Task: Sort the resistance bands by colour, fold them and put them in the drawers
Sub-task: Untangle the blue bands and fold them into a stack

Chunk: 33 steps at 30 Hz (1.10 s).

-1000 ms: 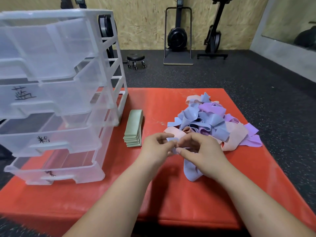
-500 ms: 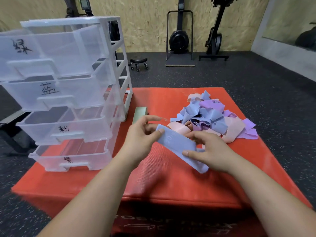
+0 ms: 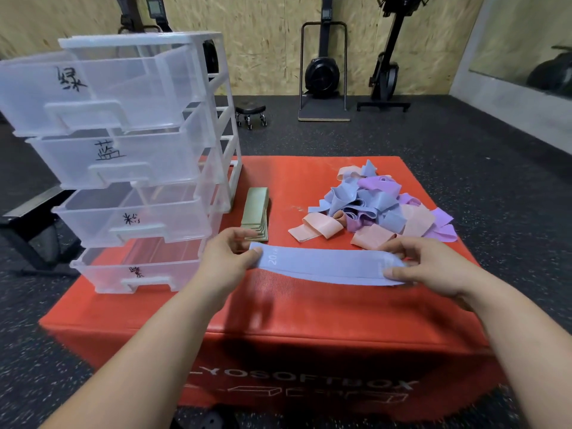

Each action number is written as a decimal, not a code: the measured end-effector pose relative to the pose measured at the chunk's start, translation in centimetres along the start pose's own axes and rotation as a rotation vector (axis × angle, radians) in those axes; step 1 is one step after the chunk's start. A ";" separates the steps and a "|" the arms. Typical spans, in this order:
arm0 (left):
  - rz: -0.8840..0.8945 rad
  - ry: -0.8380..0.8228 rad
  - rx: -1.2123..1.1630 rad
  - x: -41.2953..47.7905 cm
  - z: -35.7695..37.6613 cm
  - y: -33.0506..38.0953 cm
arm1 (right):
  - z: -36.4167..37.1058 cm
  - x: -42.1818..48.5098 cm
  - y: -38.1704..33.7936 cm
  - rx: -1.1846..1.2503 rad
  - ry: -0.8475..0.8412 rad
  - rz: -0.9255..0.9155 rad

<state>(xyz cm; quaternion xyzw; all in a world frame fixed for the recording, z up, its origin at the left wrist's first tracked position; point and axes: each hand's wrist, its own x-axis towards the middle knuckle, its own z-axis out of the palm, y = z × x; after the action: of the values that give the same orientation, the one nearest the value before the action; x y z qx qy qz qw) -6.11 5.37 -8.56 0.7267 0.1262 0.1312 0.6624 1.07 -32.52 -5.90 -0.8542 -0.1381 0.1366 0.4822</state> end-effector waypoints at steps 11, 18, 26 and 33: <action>-0.045 -0.195 0.747 -0.5 -0.9 -2.2 | 1.7 -1.4 2.5 -0.064 0.000 0.195; -0.063 -0.237 0.680 -0.3 -1.1 -2.1 | 0.6 -1.6 3.4 -0.112 0.074 0.211; 0.050 -0.318 0.949 -0.1 -0.7 -2.0 | 1.0 -0.9 3.4 -0.340 0.017 0.234; 0.099 -0.218 0.911 0.5 0.0 -2.1 | -0.3 -0.2 3.0 -0.483 0.105 0.186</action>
<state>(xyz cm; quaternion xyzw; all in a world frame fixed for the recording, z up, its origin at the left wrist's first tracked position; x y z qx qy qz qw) -5.66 5.74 -10.61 0.9581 0.0658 0.0169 0.2784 1.26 -34.33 -8.34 -0.9596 -0.0622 0.0989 0.2560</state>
